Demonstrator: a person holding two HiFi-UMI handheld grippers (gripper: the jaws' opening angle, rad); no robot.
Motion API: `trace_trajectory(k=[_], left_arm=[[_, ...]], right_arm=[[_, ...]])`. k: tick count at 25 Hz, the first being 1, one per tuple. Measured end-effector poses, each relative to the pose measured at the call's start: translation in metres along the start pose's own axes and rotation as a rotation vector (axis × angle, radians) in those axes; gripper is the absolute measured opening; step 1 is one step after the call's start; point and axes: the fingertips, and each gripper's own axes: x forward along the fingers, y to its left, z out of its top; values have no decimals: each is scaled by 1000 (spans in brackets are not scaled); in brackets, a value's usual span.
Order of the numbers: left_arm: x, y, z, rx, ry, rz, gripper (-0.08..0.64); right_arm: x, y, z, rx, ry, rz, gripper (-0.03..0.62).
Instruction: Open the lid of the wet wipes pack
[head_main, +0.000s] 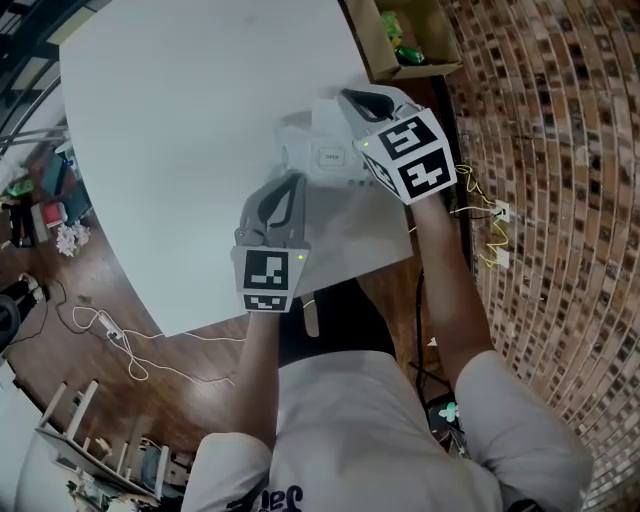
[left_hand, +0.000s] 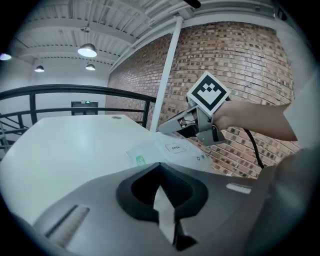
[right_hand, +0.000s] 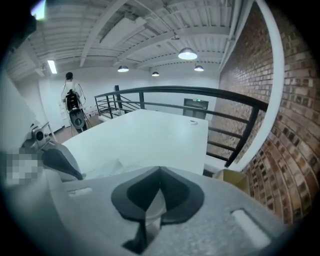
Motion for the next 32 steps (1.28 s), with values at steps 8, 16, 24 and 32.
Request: trace_trajectory(k=[8, 16, 24, 32], left_arm=[[-1, -2, -1, 0, 75, -90, 15], [-102, -33, 73, 29, -82, -152, 15], [-213, -83, 118, 140, -300, -144, 16], [-272, -128, 91, 221, -349, -64, 15]], right_arm=[[-28, 2, 14, -5, 12, -101, -8], [-179, 78, 48, 157, -190, -261, -8], [-302, 167, 39, 252, -479, -490, -8], [-368, 239, 31, 227, -644, -409, -8]])
